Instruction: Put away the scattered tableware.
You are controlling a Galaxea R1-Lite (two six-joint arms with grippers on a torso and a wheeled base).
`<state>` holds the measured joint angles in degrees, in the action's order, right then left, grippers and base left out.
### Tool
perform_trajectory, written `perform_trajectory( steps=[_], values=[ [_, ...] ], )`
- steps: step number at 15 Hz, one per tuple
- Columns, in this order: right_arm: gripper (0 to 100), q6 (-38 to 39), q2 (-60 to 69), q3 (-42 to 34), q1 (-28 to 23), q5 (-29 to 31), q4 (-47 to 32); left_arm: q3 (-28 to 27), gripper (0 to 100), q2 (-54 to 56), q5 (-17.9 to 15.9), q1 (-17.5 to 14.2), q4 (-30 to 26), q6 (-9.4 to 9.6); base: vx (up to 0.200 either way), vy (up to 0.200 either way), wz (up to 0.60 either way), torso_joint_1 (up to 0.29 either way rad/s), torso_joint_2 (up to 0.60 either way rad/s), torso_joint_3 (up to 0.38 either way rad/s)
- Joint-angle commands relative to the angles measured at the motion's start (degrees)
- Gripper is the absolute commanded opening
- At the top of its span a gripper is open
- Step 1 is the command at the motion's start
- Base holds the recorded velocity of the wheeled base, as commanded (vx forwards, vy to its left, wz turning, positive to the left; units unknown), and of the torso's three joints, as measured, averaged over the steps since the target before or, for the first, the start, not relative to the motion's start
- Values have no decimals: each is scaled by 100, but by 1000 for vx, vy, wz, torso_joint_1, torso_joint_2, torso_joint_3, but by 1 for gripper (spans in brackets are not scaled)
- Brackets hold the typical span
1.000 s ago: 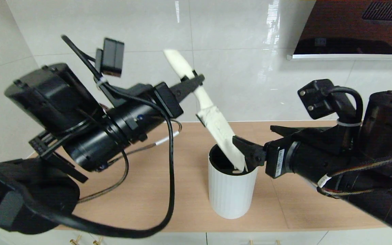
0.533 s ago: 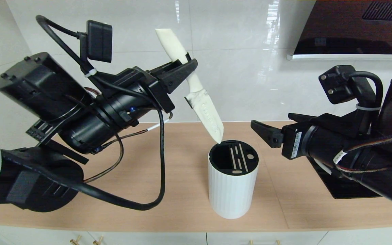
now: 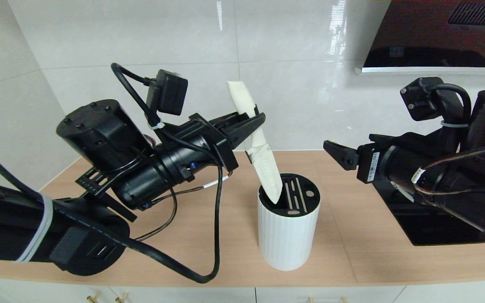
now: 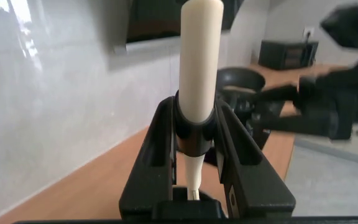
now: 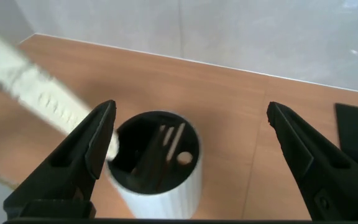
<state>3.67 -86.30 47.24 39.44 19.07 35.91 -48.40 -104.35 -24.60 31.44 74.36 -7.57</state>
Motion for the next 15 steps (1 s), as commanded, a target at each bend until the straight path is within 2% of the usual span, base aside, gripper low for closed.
perform_trajectory(
  steps=[1, 4, 10, 15],
  values=[
    [100, -7, -63, 5, -41, 1, 3, 6, 0, -279, -1, 55, 78, -8, 0, 0, 0, 0, 0, 0],
    [100, -7, -80, 5, -41, 1, 3, -12, 0, -621, 8, 108, 289, 1, 0, 0, 0, 0, 0, 0],
    [100, -7, -63, 13, -41, 1, 12, -3, 0, -964, 34, 161, 342, 54, 0, 0, 0, 0, 0, 0],
    [100, -7, -71, 13, -41, 9, 12, -126, 0, -1518, 149, 380, 360, 71, 0, 0, 0, 0, 0, 0]
  ],
)
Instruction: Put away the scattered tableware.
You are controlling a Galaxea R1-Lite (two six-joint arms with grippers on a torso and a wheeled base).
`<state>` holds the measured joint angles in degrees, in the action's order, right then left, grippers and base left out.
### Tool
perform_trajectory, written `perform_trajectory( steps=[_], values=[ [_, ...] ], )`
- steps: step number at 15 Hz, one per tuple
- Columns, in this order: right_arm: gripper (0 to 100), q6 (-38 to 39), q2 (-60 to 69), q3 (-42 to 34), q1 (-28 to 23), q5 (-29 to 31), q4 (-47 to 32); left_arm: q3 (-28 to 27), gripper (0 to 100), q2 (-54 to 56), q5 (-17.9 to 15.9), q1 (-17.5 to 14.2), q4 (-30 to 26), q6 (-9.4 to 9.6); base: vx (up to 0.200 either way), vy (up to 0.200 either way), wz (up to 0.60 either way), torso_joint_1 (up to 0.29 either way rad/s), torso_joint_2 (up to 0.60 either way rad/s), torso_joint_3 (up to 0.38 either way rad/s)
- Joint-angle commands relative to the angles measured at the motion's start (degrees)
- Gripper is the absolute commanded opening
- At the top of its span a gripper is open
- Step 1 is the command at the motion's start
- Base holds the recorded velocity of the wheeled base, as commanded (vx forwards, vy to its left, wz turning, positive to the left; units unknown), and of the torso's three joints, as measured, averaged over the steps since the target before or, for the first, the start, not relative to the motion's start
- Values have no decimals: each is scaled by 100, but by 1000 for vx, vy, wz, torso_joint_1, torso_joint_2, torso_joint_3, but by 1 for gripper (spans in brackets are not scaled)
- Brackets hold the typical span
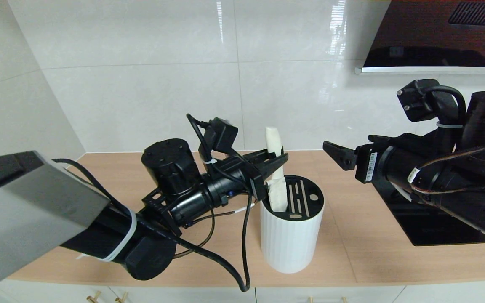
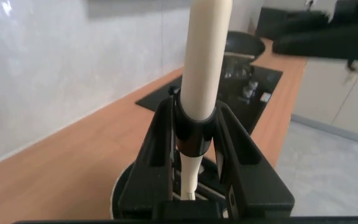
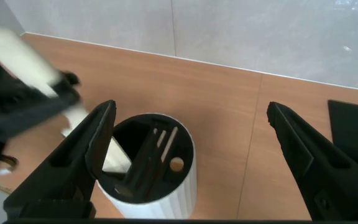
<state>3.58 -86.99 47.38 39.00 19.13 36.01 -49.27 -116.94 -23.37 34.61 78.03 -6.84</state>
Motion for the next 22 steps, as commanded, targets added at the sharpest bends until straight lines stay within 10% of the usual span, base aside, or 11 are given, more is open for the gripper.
perform_trajectory(
  steps=[1, 10, 11, 15, 22],
  values=[
    [100, 2, -2, -1, 3, -5, 2, -38, 0, -303, 25, 72, -7, -2, 0, 0, 0, 0, 0, 0],
    [100, -7, -28, -10, 3, 3, 2, -100, 0, -839, 43, 160, 221, -2, 0, 0, 0, 0, 0, 0],
    [100, -7, -20, -10, 3, 3, 2, -100, 100, -830, 43, 160, 230, -2, 0, 0, 0, 0, 0, 0],
    [100, -7, -20, -10, -6, 3, 11, -153, 100, -347, 263, 169, 1170, -46, 0, 0, 0, 0, 0, 0],
    [100, 2, 288, -230, -41, 82, 46, 1280, 100, 3099, 790, -139, 775, -257, 0, 0, 0, 0, 0, 0]
  ],
)
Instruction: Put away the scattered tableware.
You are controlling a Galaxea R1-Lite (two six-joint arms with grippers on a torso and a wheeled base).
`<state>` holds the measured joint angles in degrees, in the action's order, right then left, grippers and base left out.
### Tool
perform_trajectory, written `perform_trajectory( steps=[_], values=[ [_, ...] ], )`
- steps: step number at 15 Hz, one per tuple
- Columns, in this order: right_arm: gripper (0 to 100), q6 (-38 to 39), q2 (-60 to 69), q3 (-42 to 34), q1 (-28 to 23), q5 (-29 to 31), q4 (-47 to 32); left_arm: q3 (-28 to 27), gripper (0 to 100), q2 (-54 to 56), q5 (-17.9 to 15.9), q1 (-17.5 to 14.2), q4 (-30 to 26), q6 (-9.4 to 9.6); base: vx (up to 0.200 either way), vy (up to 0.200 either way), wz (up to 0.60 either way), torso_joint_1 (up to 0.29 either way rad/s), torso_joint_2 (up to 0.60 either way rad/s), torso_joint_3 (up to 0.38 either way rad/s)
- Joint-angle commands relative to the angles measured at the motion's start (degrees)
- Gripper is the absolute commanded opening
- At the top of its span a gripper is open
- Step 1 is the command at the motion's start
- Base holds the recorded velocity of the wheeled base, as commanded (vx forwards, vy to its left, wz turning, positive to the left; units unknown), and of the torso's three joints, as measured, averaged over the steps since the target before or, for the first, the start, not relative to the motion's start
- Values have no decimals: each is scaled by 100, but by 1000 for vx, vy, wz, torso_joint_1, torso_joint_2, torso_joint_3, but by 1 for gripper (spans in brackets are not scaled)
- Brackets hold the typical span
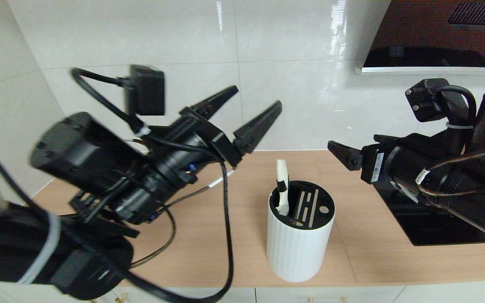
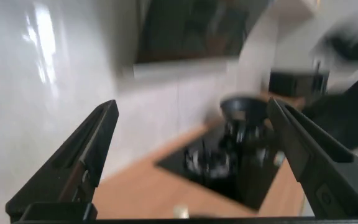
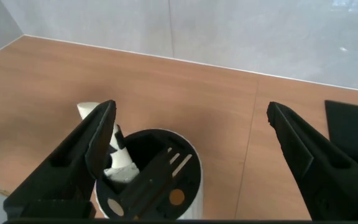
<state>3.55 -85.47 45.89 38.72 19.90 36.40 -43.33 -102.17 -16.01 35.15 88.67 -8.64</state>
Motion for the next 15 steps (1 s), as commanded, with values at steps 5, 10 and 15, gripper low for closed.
perform_trajectory(
  steps=[5, 10, 15],
  values=[
    [100, 32, 2034, -1319, -743, -30, -10, 2179, 100, 5014, 203, -728, -3453, -234, 0, 0, 0, 0, 0, 0],
    [100, 41, 4917, -2611, -1841, -30, -1003, 1757, 100, 8459, 168, -2108, -8085, -507, 0, 0, 0, 0, 0, 0],
    [100, -214, 7228, -2207, -2914, -21, -3438, 2039, 100, 9786, 186, -3260, -8797, -366, 0, 0, 0, 0, 0, 0]
  ],
)
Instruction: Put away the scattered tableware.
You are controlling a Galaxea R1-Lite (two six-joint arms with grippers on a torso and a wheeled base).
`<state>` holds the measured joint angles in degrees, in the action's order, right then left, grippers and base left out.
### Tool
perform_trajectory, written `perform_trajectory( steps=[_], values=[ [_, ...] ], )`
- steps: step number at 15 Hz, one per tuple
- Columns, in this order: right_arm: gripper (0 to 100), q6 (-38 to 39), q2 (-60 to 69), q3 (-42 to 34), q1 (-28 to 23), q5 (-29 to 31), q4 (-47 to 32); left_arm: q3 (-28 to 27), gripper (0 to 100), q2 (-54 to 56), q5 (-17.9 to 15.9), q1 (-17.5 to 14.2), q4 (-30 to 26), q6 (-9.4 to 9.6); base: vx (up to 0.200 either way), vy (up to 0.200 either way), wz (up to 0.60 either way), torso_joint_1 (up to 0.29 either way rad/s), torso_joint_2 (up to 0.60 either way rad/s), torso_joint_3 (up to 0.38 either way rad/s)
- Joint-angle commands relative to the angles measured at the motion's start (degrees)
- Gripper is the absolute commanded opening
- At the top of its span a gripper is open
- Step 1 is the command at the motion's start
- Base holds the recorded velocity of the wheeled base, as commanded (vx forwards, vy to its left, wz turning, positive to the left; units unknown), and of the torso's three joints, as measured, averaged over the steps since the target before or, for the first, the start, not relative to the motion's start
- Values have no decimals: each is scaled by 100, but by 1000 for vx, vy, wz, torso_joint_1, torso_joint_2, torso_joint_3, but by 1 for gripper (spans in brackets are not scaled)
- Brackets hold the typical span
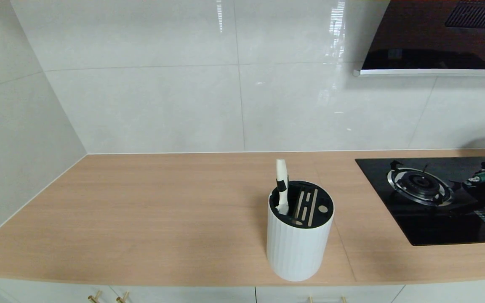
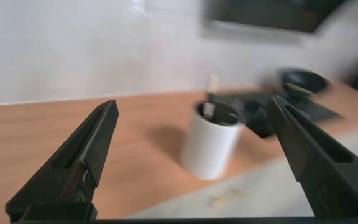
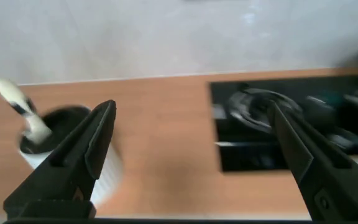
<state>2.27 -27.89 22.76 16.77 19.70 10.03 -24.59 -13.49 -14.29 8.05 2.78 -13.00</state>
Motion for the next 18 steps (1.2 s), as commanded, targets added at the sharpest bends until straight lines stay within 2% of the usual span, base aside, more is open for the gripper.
perform_trajectory(
  steps=[1, 2, 3, 4, 5, 6, 7, 8, 9, 10, 11, 12, 13, 14, 15, 17, 18],
  values=[
    [100, -86, 1831, 97, -1036, -45, -1021, 244, 100, 1262, 5, -769, -260, 131, 0, 0, 0, 0, 0, 0],
    [100, -86, 2077, 97, -1273, -45, -1197, 516, 100, 1349, 84, -813, -296, 289, 0, 0, 0, 0, 0, 0],
    [100, -86, 2271, 88, -1387, -45, -1293, 727, 100, 1349, 348, -813, -146, 570, 0, 0, 0, 0, 0, 0],
    [100, -77, 2508, 53, -1563, -54, -1399, 1202, 100, 1349, 1174, -813, 416, 895, 0, 0, 0, 0, 0, 0],
    [100, -95, 2789, -88, -1660, -89, -1495, 1808, 100, 1349, 1473, -813, 821, 1308, 0, 0, 0, 0, 0, 0],
    [100, -104, 2789, -211, -1660, -80, -1504, 2107, 100, 1349, 1552, -813, 988, 1475, 0, 0, 0, 0, 0, 0],
    [100, -77, 2789, -799, -1660, 254, -1416, 2441, 100, 1349, 1956, -813, 715, 1607, 0, 0, 0, 0, 0, 0],
    [100, -86, 2789, -1239, -1660, 614, -1205, 2459, 100, 1349, 2255, -813, 267, 1642, 0, 0, 0, 0, 0, 0],
    [100, -139, 2789, -1643, -1660, 702, -863, 2459, 100, 1349, 2492, -813, -93, 1695, 0, 0, 0, 0, 0, 0],
    [100, -288, 2789, -2135, -1660, 693, -494, 2424, 100, 1349, 2422, -813, -129, 1669, 0, 0, 0, 0, 0, 0],
    [100, -306, 2789, -2276, -1660, 649, -564, 2424, 100, 1349, 2202, -813, -129, 1598, 0, 0, 0, 0, 0, 0],
    [100, -209, 2789, -2250, -1660, 561, -836, 2450, 100, 1349, 1982, -813, -129, 1449, 0, 0, 0, 0, 0, 0],
    [100, -112, 2789, -2258, -1660, 368, -731, 2459, 100, 1349, 1561, -813, -243, 1212, 0, 0, 0, 0, 0, 0],
    [100, -112, 2789, -2258, -1660, -133, -740, 2459, 100, 1349, 1552, -813, -252, 1326, 0, 0, 0, 0, 0, 0],
    [100, -121, 2789, -2258, -1660, -520, -740, 2459, 100, 1349, 1543, -813, -260, 1361, 0, 0, 0, 0, 0, 0],
    [100, 28, 2789, -2258, -1660, -1197, -801, 2459, 100, 1349, 1552, -813, -260, 1308, 0, 0, 0, 0, 0, 0],
    [100, 55, 2789, -2250, -1660, -1768, -1082, 2459, 100, 1349, 1552, -813, -260, 1308, 0, 0, 0, 0, 0, 0]
  ],
)
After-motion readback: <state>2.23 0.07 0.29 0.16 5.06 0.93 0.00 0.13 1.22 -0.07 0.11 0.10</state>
